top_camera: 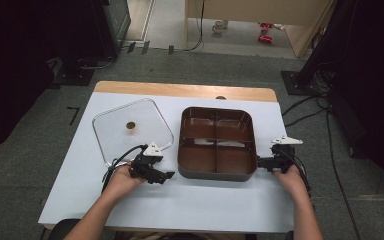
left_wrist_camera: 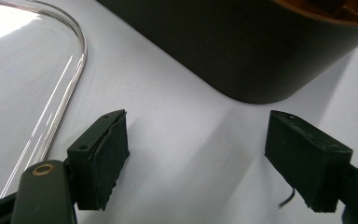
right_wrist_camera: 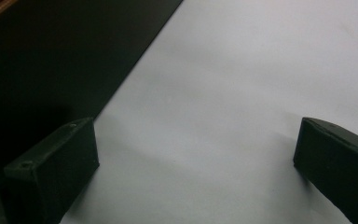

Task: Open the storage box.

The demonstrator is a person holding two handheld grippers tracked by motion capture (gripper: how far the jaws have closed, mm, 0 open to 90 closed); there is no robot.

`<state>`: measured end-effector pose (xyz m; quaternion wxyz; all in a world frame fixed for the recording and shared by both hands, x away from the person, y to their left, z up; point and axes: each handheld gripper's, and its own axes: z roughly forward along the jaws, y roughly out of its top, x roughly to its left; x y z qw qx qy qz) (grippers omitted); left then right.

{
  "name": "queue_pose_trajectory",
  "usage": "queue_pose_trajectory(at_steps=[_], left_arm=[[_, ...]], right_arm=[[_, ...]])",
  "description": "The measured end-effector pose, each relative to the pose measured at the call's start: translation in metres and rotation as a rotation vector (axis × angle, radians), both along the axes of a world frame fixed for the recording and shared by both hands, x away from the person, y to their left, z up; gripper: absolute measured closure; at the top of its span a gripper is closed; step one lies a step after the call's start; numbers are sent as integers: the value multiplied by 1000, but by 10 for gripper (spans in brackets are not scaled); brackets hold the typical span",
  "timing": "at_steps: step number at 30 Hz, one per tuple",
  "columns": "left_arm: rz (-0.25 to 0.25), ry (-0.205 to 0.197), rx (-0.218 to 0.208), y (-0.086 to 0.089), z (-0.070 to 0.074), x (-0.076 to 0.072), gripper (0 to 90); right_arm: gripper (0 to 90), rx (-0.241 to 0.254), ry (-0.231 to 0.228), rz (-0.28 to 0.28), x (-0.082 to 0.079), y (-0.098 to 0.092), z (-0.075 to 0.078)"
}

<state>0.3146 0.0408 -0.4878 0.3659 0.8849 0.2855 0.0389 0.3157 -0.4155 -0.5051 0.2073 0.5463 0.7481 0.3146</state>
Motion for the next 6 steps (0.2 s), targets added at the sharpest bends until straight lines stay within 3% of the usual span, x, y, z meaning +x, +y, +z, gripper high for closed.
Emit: queue_pose_trajectory(at_steps=[6], left_arm=[[22, 19, -19, -1, 0, 0, 183]], right_arm=[[0, 1, 1, -1, 0, 0, 0]])
